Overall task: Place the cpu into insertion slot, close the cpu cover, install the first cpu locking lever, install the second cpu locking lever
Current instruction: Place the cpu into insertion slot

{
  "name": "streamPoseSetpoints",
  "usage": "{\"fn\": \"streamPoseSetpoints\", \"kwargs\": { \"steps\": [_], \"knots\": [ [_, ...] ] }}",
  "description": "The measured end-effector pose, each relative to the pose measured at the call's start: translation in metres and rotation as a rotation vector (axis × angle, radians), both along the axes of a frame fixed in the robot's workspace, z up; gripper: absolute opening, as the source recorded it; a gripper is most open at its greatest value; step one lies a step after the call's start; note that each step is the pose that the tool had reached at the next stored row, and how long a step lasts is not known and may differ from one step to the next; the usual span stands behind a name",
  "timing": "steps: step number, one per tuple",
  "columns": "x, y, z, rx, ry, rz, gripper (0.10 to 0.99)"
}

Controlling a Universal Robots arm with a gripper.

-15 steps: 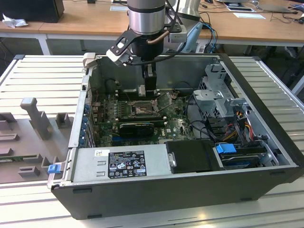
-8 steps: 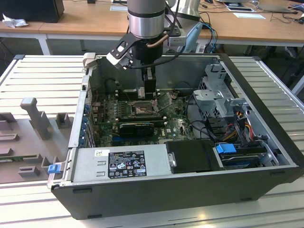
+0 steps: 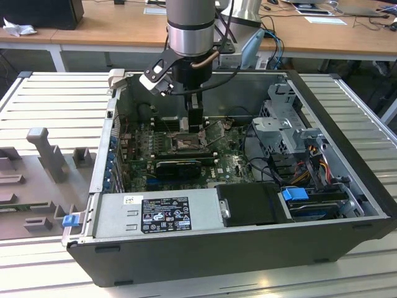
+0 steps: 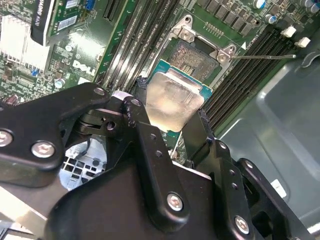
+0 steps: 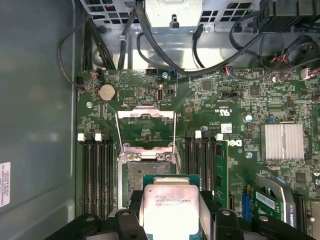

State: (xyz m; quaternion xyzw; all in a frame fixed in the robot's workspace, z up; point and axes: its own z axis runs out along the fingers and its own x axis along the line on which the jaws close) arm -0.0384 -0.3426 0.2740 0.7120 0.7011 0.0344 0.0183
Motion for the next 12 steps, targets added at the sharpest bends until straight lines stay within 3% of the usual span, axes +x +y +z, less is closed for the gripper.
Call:
{"fn": "streamPoseSetpoints", "kwargs": {
  "steps": [7,12],
  "knots": [
    [0.0,0.0001,-0.0184,0.0,0.0016,0.0,0.529],
    [0.0,0.0001,-0.0238,0.0,0.0016,0.0,0.529]
  ]
}}
